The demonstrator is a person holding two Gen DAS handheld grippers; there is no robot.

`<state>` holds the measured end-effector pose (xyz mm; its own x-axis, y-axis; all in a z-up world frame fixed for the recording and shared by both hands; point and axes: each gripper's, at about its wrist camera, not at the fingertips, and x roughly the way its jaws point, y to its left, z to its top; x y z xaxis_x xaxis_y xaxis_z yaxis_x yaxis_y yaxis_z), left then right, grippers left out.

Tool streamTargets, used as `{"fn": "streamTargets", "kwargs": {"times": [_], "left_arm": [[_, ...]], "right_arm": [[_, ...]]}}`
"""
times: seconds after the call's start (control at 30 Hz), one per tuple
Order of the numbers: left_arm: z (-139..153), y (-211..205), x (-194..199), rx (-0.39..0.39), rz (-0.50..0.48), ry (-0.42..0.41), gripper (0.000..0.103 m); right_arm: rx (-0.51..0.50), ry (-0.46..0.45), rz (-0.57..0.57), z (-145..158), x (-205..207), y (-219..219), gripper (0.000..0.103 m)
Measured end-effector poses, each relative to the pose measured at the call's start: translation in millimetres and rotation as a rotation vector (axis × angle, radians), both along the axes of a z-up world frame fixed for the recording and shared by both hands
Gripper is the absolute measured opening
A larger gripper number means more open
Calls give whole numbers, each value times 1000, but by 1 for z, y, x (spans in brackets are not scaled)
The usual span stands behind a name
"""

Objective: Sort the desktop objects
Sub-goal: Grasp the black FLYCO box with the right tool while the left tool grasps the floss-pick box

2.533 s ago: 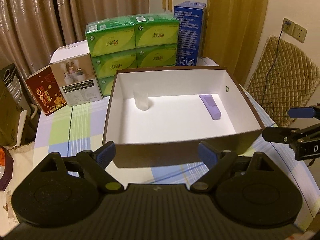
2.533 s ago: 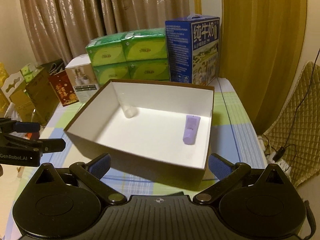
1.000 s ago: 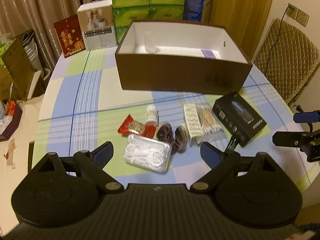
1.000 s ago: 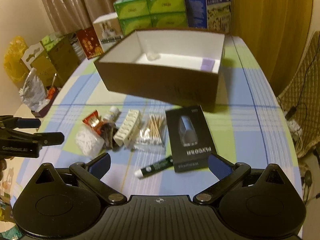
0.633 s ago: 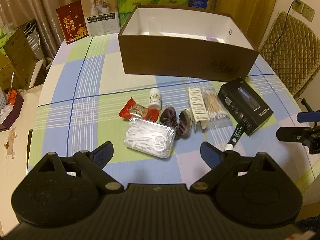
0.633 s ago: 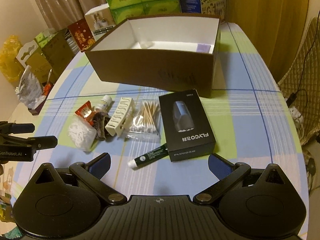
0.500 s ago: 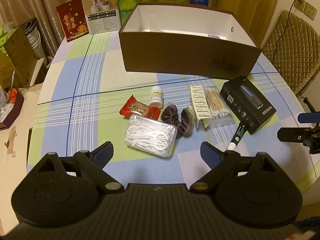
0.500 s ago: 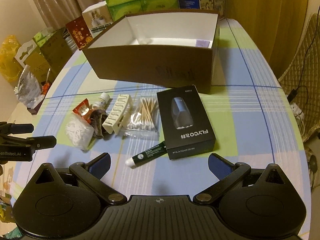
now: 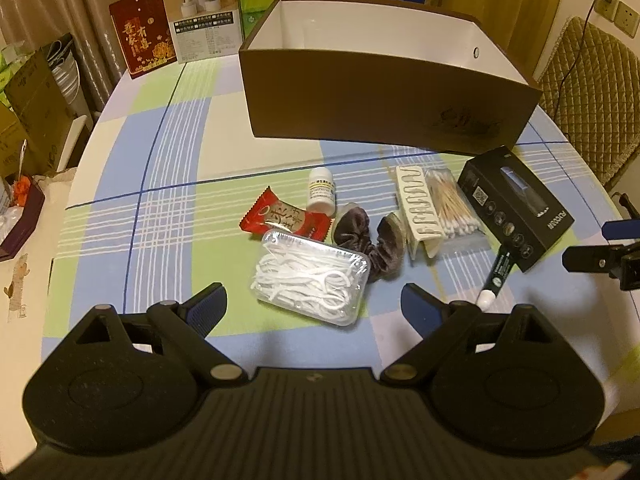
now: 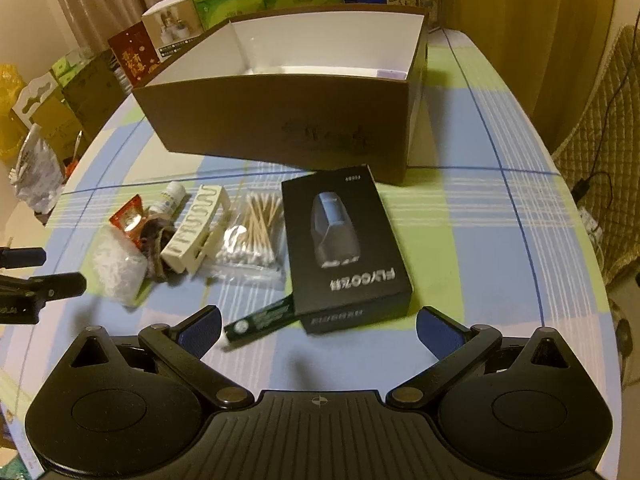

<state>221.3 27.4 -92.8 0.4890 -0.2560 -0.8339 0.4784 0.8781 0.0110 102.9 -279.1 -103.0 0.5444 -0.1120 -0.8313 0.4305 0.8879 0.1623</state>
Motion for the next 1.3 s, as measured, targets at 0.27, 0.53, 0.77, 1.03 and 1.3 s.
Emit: {"fn": "streamTargets", "kwargs": {"times": [0.27, 0.53, 0.77, 1.03, 1.3], "left_arm": [[-18, -3, 15, 23, -22, 3, 92], [-31, -2, 27, 41, -33, 6, 92], [-42, -10, 33, 62, -123, -3, 93], [-58, -20, 40, 109, -222, -6, 93], [-67, -23, 47, 96, -265, 12, 85]], "right_arm": [[-81, 23, 41, -25, 24, -13, 101], [-92, 49, 64, -44, 39, -22, 101], [-100, 62, 95, -49, 44, -29, 78], [-72, 91, 1, -45, 10, -48, 77], [-62, 117, -70, -40, -13, -59, 84]]}}
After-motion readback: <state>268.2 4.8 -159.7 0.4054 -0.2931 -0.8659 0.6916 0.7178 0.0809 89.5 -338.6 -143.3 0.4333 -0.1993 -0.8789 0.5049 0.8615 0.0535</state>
